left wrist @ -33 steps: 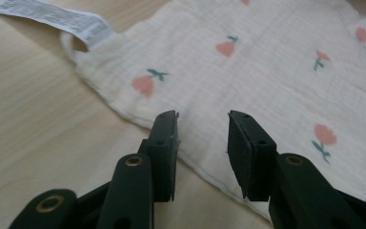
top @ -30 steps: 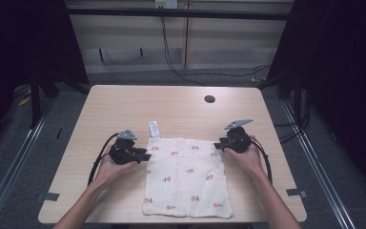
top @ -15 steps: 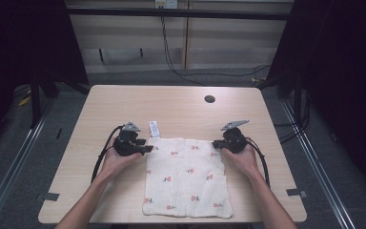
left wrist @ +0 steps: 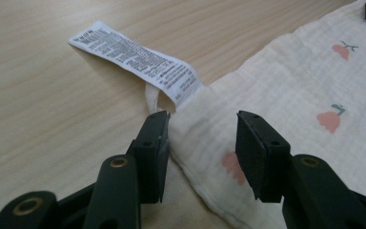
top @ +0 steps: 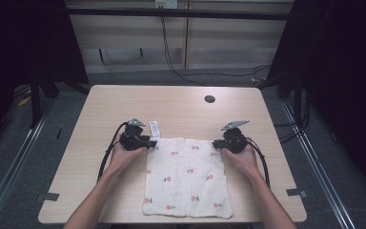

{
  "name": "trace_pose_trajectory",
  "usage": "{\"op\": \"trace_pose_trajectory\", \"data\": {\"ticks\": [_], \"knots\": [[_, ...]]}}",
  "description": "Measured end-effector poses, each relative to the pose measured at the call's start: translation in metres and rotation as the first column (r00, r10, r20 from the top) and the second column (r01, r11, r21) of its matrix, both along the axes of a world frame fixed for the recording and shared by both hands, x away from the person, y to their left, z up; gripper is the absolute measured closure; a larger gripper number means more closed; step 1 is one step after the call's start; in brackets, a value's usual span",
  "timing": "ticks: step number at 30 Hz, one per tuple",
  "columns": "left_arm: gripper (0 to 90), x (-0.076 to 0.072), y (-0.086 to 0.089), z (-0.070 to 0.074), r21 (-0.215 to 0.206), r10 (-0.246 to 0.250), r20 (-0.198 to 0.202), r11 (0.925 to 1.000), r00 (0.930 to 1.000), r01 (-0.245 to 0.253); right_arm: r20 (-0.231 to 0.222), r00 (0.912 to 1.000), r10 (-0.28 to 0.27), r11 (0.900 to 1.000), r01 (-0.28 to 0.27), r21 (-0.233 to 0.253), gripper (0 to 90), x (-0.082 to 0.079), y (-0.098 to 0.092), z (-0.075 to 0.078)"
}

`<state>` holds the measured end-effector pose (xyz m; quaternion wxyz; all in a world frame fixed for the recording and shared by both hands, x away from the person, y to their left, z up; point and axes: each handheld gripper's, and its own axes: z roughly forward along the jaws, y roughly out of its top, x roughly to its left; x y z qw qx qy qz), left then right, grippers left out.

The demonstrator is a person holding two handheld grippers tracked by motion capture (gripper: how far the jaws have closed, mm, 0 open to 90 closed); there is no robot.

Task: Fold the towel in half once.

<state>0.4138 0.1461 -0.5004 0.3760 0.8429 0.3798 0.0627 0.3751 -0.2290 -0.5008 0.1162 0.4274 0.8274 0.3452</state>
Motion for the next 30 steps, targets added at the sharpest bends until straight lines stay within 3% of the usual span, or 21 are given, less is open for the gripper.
{"op": "trace_pose_trajectory", "data": {"ticks": [5,10,12,13,16,18,20,22,23,26,28,30], "knots": [[54.8,0.003,0.0,-0.002,-0.026,-0.013,-0.001,0.9996,0.9999,0.013,-0.008,1.0,-0.002,1.0,0.002,-0.011,84.6,0.0,0.0,0.001],[69.0,0.005,-0.002,0.0,0.008,-0.059,0.0,0.9982,0.9983,0.059,-0.014,0.9999,-0.005,1.0,0.005,0.001,84.8,0.002,-0.002,0.001],[73.5,0.005,-0.003,-0.002,-0.019,-0.076,-0.008,0.997,0.9971,0.075,-0.013,0.9999,-0.007,1.0,0.008,0.005,84.9,0.001,-0.001,0.0],[76.6,0.004,-0.004,-0.002,-0.008,-0.079,0.002,0.9968,0.9968,0.079,-0.013,0.9999,-0.009,1.0,0.009,0.007,85.0,0.0,-0.002,0.0],[84.1,0.001,-0.008,-0.005,-0.03,-0.083,0.016,0.9961,0.9964,0.083,-0.014,0.9999,-0.009,1.0,0.009,0.006,85.1,0.0,-0.002,0.0],[86.1,0.003,-0.007,-0.006,-0.064,-0.081,-0.011,0.9947,0.9966,0.08,-0.007,0.9999,-0.01,1.0,0.01,0.006,85.5,-0.001,-0.001,0.0],[86.7,0.005,-0.005,-0.006,-0.069,-0.075,-0.019,0.9949,0.997,0.073,0.004,1.0,-0.008,1.0,0.008,0.013,86.0,-0.002,-0.001,0.001],[86.7,0.007,-0.001,-0.004,-0.063,-0.072,-0.025,0.9956,0.9971,0.07,0.004,1.0,0.0,1.0,0.0,0.029,86.3,-0.002,-0.002,0.003],[86.6,0.008,0.002,-0.003,-0.096,-0.071,-0.036,0.9931,0.9968,0.067,-0.003,1.0,-0.003,0.999,0.003,0.047,86.4,-0.001,-0.004,0.004],[86.7,0.005,0.008,0.003,-0.131,-0.083,-0.025,0.9882,0.9962,0.08,-0.009,0.9998,-0.018,0.995,0.019,0.103,86.8,0.002,-0.012,0.01],[86.7,0.002,0.01,0.009,-0.11,-0.091,-0.006,0.9898,0.9958,0.09,-0.011,0.9999,-0.009,0.989,0.011,0.148,87.0,0.005,-0.017,0.015],[86.7,0.0,0.012,0.014,-0.124,-0.102,0.0,0.9871,0.9948,0.101,-0.007,0.9999,-0.008,0.988,0.009,0.155,87.0,0.006,-0.019,0.02]]}}
